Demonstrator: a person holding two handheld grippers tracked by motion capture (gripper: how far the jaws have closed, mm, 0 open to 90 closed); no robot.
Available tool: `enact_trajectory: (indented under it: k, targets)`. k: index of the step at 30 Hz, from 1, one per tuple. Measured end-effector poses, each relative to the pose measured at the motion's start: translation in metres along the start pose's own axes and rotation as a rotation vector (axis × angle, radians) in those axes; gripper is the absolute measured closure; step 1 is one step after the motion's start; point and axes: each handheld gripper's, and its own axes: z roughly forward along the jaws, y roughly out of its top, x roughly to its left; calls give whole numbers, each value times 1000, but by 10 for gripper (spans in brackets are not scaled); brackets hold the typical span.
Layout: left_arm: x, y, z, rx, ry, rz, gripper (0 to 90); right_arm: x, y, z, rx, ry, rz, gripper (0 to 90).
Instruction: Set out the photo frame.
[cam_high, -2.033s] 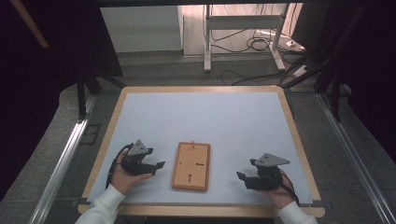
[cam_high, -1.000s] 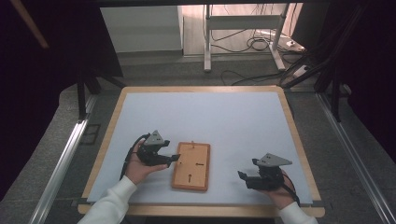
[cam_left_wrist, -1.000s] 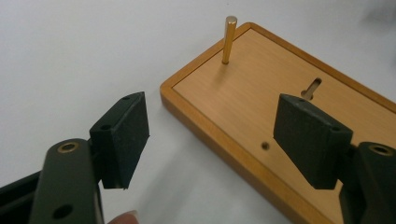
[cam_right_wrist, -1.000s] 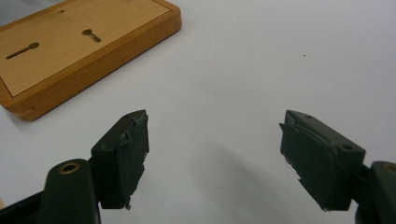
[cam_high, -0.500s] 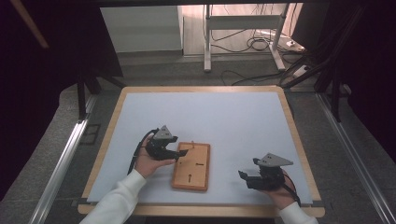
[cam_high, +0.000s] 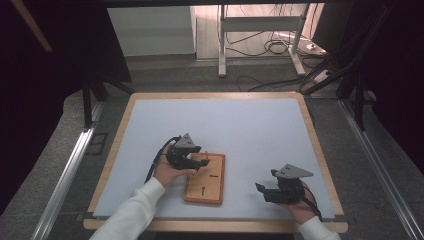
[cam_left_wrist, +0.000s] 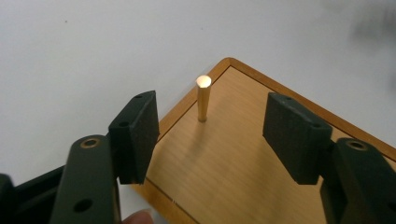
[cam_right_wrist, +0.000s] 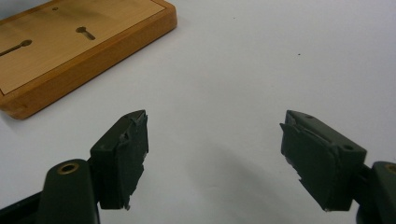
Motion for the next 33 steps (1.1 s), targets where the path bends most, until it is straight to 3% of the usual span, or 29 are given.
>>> enact_trajectory:
  k: [9,20,26,33]
  targets:
    - [1,7,12,10,-18,23,475,0,0,-1,-1,-2,2,235]
    - [5,5,20,13,-38,24,711,0,-1,1,4,-3,-4,235]
    - [8,4,21,10,-28,17,817,2,0,0,-5,-1,-14,235]
    - [12,5,21,9,-54,-11,841,7,2,0,-13,-3,-50,229]
